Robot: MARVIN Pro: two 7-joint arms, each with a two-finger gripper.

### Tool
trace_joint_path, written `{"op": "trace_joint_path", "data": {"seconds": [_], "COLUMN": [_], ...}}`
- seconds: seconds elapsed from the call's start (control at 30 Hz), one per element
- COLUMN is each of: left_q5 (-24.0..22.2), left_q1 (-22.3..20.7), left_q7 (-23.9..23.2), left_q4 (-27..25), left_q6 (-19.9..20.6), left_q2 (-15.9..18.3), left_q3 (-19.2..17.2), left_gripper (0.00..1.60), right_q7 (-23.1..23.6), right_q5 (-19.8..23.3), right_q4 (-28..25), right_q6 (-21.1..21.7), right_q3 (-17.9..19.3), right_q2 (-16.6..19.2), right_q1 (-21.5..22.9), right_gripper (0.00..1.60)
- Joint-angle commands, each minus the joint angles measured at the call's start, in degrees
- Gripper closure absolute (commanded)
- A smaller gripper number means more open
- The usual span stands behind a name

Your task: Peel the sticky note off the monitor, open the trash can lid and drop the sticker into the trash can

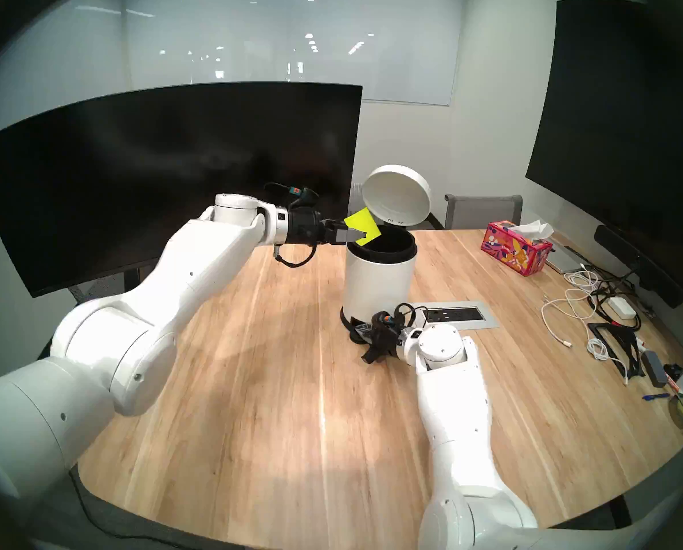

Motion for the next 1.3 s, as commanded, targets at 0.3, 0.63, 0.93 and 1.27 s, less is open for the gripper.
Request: {"op": "trace_joint_path", "data": {"seconds": [0.3, 0.63, 0.93, 1.27], "left_q5": [-1.72, -3.73, -5.55, -7.95], "left_q1": [-0.95, 1.54, 6.62, 14.3], "left_q7": [-1.12, -2.82, -5.15, -7.01], "left_q4": [-1.75, -10.35, -17.58, -26.92], "left_q6": [-0.2, 4.11, 8.1, 12.05], "left_q2": [-0.69, 1.24, 5.48, 8.85], "left_q3": [-1.83, -4.44, -7.31, -11.42], "left_gripper": [0.13, 0.07, 0.0, 0.0], "right_q7": [-0.28, -0.21, -0.13, -0.04], "right_q5": [-0.16, -0.23, -0.29, -0.36], "right_q4": [-0.13, -0.12, -0.11, -0.1], "right_q6": [-0.18, -0.2, -0.2, -0.2], "right_q3": [0.27, 0.35, 0.42, 0.5], "right_q2": [0.25, 0.2, 0.16, 0.1], "right_q1": [-0.03, -0.01, 0.02, 0.05], "right_gripper": [1.6, 1.6, 1.6, 1.6]}}
